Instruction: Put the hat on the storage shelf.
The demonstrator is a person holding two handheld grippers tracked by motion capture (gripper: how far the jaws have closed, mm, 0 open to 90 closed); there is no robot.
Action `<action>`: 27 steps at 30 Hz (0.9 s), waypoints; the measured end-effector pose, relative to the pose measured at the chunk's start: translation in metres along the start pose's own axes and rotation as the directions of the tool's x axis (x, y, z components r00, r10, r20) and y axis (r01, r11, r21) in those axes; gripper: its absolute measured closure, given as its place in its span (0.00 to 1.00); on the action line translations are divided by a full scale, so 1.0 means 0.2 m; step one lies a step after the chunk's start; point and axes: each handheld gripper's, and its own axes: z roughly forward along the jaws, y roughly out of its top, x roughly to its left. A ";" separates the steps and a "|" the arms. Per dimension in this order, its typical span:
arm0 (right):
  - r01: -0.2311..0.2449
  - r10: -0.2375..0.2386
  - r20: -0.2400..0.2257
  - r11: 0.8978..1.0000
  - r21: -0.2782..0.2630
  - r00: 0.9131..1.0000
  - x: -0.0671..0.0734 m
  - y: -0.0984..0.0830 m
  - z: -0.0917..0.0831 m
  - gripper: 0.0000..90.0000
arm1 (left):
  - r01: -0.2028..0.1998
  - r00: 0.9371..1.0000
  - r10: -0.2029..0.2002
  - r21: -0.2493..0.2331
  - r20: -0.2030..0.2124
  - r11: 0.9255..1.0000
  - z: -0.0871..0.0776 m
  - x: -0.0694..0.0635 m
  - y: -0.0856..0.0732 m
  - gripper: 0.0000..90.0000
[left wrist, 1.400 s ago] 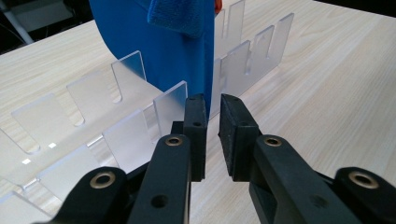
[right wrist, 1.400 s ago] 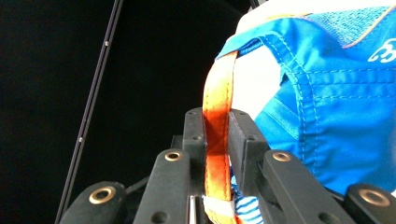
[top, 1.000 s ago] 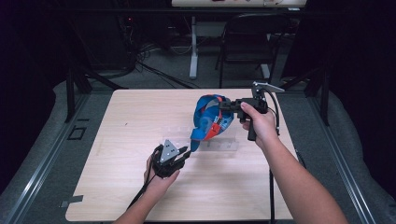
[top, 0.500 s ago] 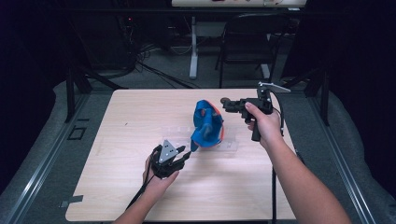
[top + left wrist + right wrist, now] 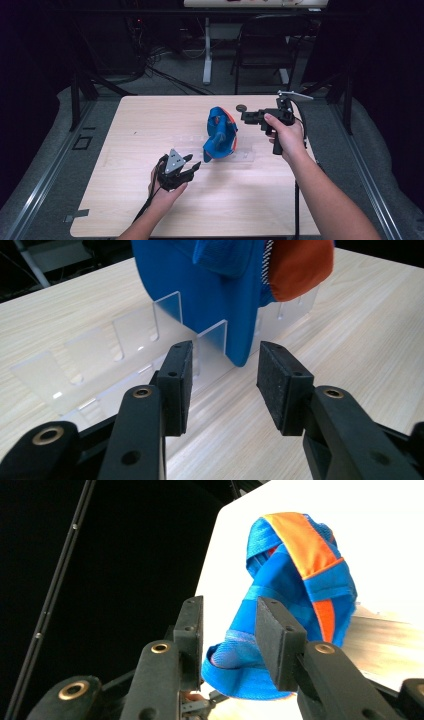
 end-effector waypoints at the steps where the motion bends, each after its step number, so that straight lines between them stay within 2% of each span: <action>1: 0.010 -0.010 0.011 1.000 -0.001 1.000 0.00 0.00 -0.01 0.71 | 0.002 1.000 -0.002 -0.002 -0.005 1.000 0.00 0.00 0.00 0.64; 8: 0.033 -0.032 0.054 0.999 -0.018 0.998 -0.02 -0.02 -0.06 0.70 | 0.012 1.000 -0.012 0.008 -0.023 1.000 -0.04 0.05 -0.02 0.63; 15: 0.053 -0.051 0.075 0.998 -0.026 0.996 -0.02 -0.04 -0.12 0.69 | 0.023 0.999 -0.022 0.018 -0.042 1.000 -0.08 0.10 -0.04 0.62; 22: 0.073 -0.070 0.113 0.997 -0.029 0.991 -0.04 -0.10 -0.20 0.69 | 0.056 0.997 -0.054 0.024 -0.057 0.998 -0.14 0.16 -0.07 0.62; 27: 0.072 -0.066 0.125 0.996 -0.043 0.990 -0.06 -0.14 -0.24 0.69 | 0.067 0.995 -0.064 0.031 -0.070 0.997 -0.18 0.18 -0.08 0.61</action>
